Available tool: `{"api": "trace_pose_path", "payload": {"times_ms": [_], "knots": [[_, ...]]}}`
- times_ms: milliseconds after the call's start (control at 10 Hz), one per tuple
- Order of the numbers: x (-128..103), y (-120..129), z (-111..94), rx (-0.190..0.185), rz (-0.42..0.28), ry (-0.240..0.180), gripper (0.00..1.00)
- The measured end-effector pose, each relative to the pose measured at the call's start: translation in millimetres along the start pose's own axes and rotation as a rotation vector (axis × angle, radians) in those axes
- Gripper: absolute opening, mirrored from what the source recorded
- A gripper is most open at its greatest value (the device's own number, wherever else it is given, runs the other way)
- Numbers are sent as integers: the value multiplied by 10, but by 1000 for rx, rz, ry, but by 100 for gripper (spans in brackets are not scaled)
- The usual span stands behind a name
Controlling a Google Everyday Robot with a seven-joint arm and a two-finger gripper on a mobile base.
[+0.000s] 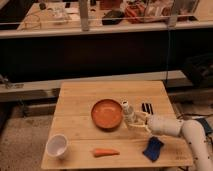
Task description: Stand the bottle upright
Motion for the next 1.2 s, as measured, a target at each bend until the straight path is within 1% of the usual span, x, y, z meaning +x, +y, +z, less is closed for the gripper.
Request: {"api": "trace_pose_path", "payload": {"times_ms": [200, 400, 500, 800, 900, 1000, 1200], "knots": [[-69, -44, 37, -13, 12, -20, 0], [-33, -134, 84, -28, 5, -42, 0], [-46, -187, 110, -32, 4, -45, 0], [-134, -306, 191, -37, 0, -31, 0], [-176, -322, 235, -37, -6, -18, 0], [-235, -326, 259, -43, -11, 6, 0], [-311, -317, 294, -53, -25, 30, 0]]}}
